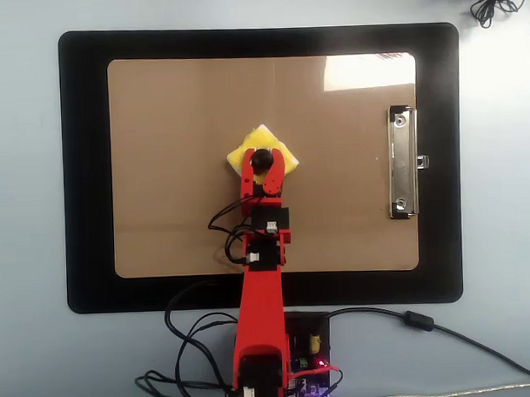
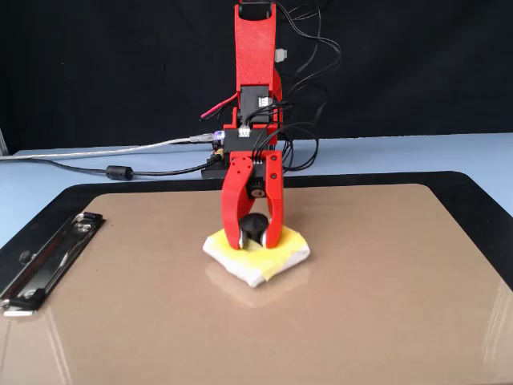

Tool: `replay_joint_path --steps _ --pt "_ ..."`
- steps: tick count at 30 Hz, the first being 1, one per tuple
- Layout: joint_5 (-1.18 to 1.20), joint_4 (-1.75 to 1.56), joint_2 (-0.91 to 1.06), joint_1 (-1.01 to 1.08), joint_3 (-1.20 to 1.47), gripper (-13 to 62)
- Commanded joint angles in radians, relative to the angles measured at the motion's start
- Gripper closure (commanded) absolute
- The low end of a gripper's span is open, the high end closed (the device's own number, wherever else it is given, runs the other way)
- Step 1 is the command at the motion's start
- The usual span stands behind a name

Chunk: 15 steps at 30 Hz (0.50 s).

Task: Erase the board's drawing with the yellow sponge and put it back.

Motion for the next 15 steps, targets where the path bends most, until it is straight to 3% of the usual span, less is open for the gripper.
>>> replay_joint_path --steps 1,7,15 --pt "-0.005 0.005 0.15 -0.011 0.153 57.6" --pt "-0.003 0.003 0.354 -0.009 0.327 57.6" --pt "0.017 -0.035 -0.034 0.052 -0.072 57.6"
